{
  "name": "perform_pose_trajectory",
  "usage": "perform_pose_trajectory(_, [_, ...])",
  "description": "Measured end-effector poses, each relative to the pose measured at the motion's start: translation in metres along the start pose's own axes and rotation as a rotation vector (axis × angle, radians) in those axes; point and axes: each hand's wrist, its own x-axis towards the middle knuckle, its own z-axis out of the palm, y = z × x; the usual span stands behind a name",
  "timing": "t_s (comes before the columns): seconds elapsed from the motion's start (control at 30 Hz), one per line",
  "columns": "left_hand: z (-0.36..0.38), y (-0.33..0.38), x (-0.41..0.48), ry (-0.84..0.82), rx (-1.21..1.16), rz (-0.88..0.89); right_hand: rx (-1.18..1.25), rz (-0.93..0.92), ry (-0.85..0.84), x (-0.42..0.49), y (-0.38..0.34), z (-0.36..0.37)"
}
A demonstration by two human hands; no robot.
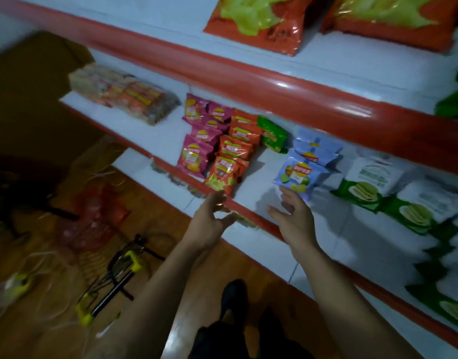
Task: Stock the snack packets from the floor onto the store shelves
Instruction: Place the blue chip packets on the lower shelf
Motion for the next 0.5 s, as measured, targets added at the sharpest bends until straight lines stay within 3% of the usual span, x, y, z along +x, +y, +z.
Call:
perform_pose_trajectory(0.23, [-0.024, -0.055, -0.091, 0.223, -0.041, -0.240, -0.035, -0.072, -0.405, -0.054, 0.008, 0.041])
perform_pose_trajectory(0.5, [-0.014, -0.133, -0.208, 0.448, -0.287, -0.534, -0.312, -0.036, -0.803, -0.114, 0.047, 0.078])
